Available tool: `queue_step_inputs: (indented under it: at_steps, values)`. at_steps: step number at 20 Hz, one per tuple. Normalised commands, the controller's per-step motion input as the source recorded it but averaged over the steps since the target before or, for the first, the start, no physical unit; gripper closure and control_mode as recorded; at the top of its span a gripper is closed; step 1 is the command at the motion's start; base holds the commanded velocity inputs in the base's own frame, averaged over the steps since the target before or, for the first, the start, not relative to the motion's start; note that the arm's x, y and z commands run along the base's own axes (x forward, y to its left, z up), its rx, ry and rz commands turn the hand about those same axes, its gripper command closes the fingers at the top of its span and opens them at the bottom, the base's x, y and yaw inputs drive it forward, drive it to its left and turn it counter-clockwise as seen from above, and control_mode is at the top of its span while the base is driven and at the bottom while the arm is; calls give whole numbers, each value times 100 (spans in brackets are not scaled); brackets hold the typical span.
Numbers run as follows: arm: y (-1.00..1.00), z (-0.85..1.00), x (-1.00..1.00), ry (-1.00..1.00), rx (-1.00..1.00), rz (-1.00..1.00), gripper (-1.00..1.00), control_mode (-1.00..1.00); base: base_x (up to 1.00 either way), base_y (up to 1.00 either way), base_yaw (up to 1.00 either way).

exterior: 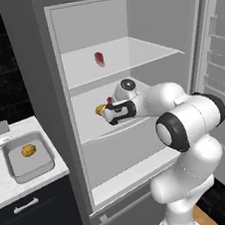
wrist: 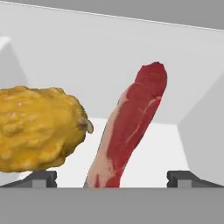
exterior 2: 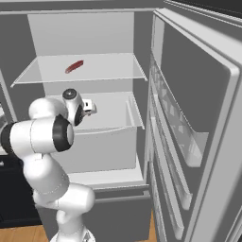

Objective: Place one squash and one steak in each tupperware on the nearby counter, to pack two identical lunches.

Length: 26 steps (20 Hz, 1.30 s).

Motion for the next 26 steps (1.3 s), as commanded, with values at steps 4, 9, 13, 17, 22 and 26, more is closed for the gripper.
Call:
queue_step_inputs:
  at_steps: [4,9,13,17,22,26]
  values:
    - [11,-31,45,0,0,-3,-100,-100,0,0,0]
    - [8,-29,43,0,0,-2,-100,-100,0,0,0]
    - [3,-36,26,6,0,-3,-100,-100,0,0,0]
    - [0,-59,0,18,0,-4,-100,-100,0,0,0]
    - [-14,-44,-52,12,0,-10,-100,-100,0,0,0]
    - [-20,-6,-54,1,2,-12,-100,-100,0,0,0]
